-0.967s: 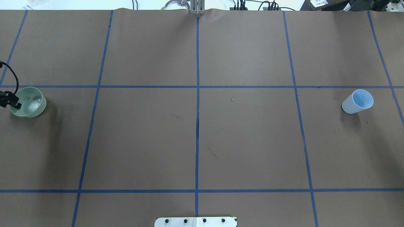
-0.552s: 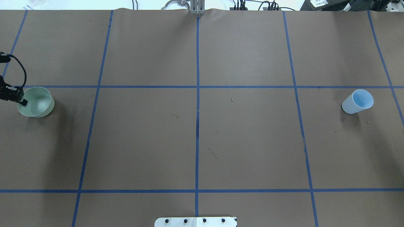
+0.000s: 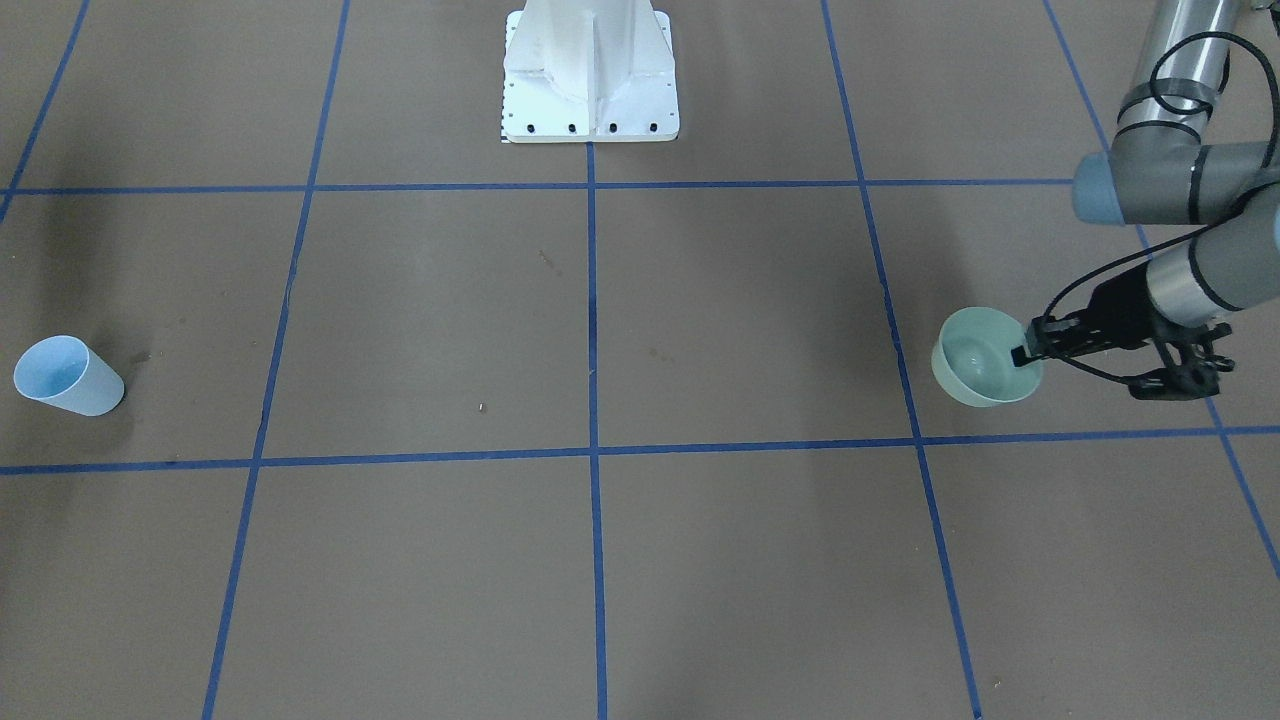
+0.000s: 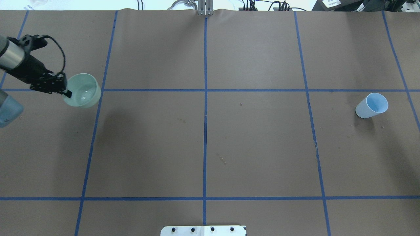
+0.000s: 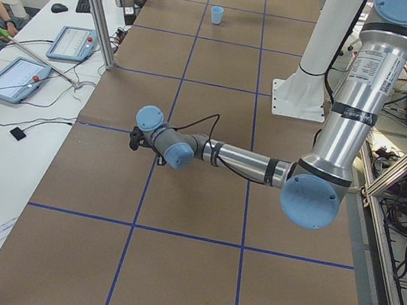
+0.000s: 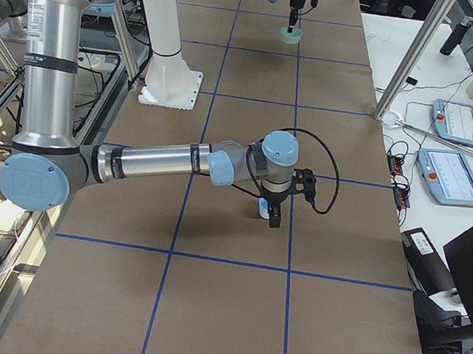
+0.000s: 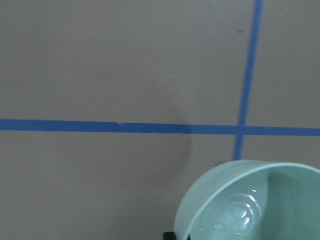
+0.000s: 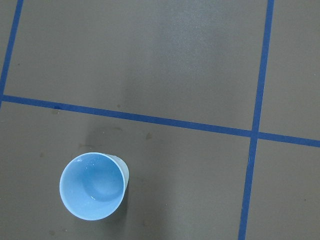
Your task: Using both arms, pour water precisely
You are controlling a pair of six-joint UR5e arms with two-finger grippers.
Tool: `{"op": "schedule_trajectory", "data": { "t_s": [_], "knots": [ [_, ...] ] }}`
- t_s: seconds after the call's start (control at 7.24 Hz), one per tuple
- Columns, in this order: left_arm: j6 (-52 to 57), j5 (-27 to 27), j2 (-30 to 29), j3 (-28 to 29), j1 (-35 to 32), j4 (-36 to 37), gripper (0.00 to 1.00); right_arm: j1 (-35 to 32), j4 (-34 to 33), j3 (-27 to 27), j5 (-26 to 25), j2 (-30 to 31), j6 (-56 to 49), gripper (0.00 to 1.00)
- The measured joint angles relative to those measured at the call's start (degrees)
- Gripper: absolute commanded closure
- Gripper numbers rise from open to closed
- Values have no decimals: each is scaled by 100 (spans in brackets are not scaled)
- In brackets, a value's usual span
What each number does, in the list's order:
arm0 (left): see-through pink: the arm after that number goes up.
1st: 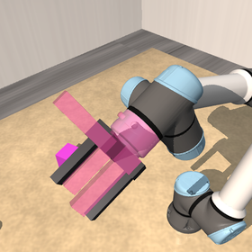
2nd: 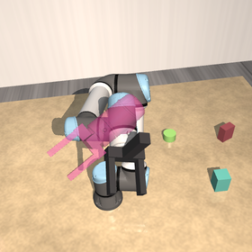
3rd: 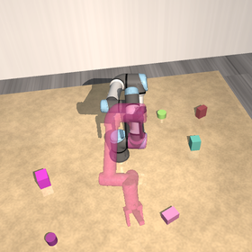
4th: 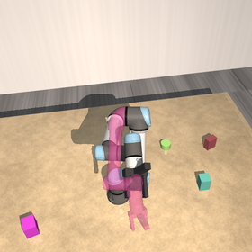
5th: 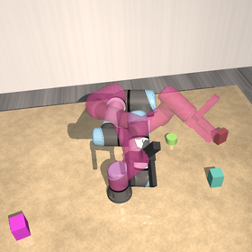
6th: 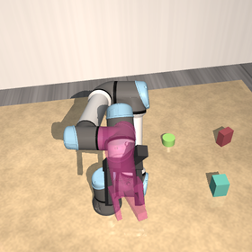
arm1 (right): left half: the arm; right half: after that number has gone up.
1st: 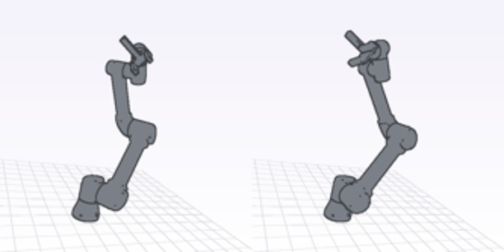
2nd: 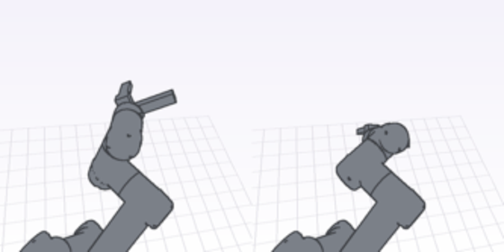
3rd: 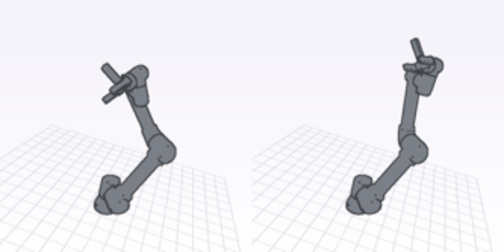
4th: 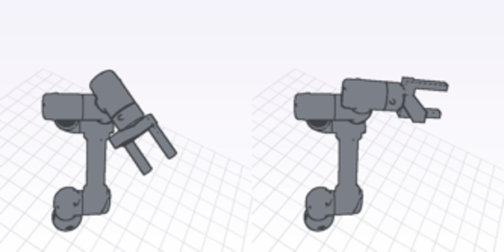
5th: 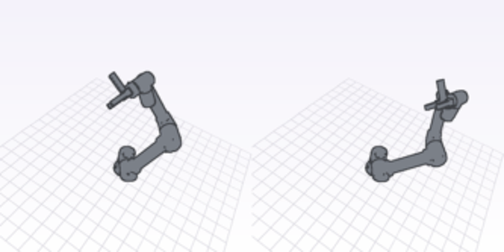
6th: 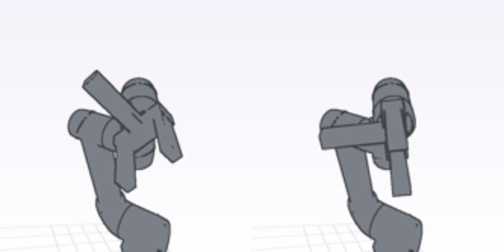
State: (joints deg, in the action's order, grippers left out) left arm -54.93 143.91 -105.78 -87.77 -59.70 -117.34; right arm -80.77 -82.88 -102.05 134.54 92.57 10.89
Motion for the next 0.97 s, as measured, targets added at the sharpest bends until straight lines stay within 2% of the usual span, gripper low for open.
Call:
{"op": "schedule_trajectory", "data": {
  "t_s": [0.14, 0.41, 0.69, 0.97],
  "knots": [
    [-708, -109, -327, -127, 323, 1, 100, 0, 0, 5, -2, 11, 3, 0],
    [-1837, -785, -1057, -188, 1235, 109, 100, 0, 0, 39, -5, 27, 11, 0],
    [-2207, -1658, -1983, 62, 2037, 724, 100, 0, 0, 54, -36, 40, 16, 0],
    [-2257, -1944, -2487, 370, 2341, 982, 100, 0, 0, 56, -63, 73, 11, 0]
  ]
}}
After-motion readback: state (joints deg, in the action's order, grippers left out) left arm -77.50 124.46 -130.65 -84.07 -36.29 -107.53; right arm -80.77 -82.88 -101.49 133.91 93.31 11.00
